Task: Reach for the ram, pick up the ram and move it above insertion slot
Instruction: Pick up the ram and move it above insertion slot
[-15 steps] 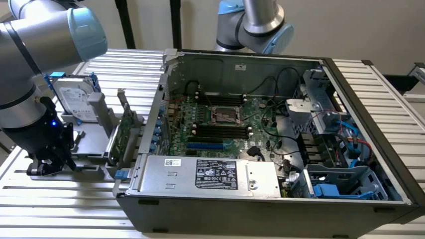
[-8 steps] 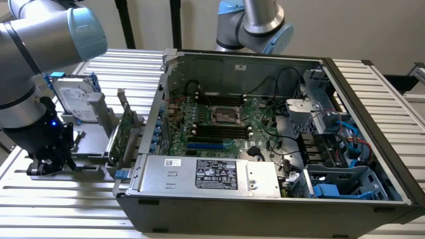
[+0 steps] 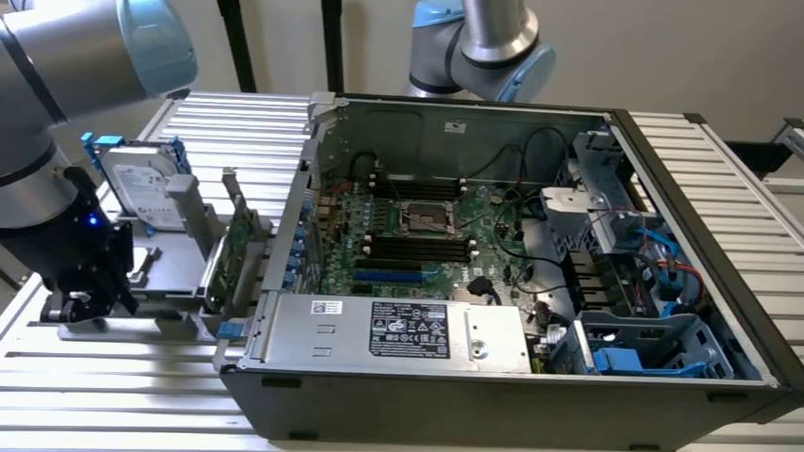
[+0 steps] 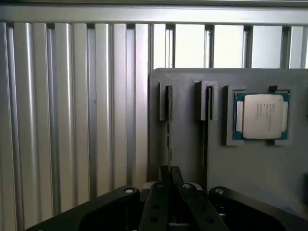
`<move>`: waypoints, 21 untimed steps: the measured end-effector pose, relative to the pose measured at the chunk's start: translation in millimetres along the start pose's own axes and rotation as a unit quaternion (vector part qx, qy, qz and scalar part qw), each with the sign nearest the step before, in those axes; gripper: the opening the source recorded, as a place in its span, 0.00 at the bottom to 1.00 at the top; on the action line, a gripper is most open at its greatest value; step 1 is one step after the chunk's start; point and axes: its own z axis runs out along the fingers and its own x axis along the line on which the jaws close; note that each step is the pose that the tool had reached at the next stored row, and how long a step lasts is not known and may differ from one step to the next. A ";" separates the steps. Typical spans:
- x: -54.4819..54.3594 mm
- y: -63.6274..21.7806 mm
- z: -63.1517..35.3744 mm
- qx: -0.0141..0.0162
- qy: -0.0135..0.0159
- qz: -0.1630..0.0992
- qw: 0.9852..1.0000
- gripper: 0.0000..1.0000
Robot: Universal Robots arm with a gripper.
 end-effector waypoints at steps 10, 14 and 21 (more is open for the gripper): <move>-0.4 -2.9 -45.6 0.000 0.000 0.000 1.000 0.13; -0.6 -9.5 -63.6 0.000 0.000 0.000 1.000 0.13; -1.0 -36.5 -95.7 -0.001 -0.001 0.000 1.000 0.13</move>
